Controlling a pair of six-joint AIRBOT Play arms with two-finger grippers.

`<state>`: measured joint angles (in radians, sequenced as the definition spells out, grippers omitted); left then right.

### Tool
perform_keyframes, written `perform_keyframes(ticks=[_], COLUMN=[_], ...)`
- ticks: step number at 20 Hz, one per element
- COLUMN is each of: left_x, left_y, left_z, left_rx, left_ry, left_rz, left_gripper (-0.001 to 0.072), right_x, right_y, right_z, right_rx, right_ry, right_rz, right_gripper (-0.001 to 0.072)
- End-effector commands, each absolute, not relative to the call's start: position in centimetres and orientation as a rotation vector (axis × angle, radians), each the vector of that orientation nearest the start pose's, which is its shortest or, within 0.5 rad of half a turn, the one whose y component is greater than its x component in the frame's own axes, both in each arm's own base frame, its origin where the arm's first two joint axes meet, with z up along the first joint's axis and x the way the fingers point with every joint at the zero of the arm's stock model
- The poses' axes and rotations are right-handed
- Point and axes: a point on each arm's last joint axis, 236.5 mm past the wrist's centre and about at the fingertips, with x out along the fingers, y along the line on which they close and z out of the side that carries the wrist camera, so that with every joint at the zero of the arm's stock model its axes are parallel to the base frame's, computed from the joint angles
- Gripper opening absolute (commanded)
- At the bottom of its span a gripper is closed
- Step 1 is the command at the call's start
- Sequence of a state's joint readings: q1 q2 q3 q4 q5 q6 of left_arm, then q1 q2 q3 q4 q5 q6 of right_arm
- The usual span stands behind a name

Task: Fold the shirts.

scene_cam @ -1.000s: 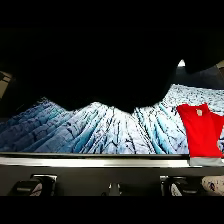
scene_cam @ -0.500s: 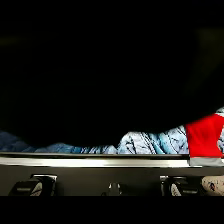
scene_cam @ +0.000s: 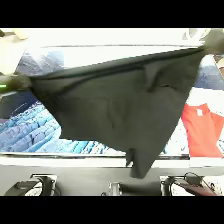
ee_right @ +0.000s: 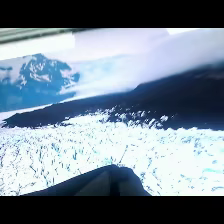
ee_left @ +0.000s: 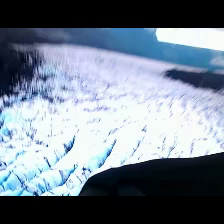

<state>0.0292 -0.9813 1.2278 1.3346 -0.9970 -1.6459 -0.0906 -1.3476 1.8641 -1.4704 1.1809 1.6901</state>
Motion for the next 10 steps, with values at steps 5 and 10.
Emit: perform_keyframes(ticks=[5, 10], left_x=[45.1, 41.6], left_y=[-5.9, -5.5], left_z=[1.0, -1.9], left_rx=[-0.476, -0.479], left_ry=[1.095, 1.330], left_rz=[-0.077, -0.154], left_gripper=[0.0045, 0.0570], right_x=[55.9, 54.1], right_y=[5.1, 6.2], right_z=[7.3, 4.8], right_rx=[0.582, 0.526], right_ry=[1.029, 1.146], right_rz=[0.086, 0.119], right_gripper=[0.0020, 0.0555])
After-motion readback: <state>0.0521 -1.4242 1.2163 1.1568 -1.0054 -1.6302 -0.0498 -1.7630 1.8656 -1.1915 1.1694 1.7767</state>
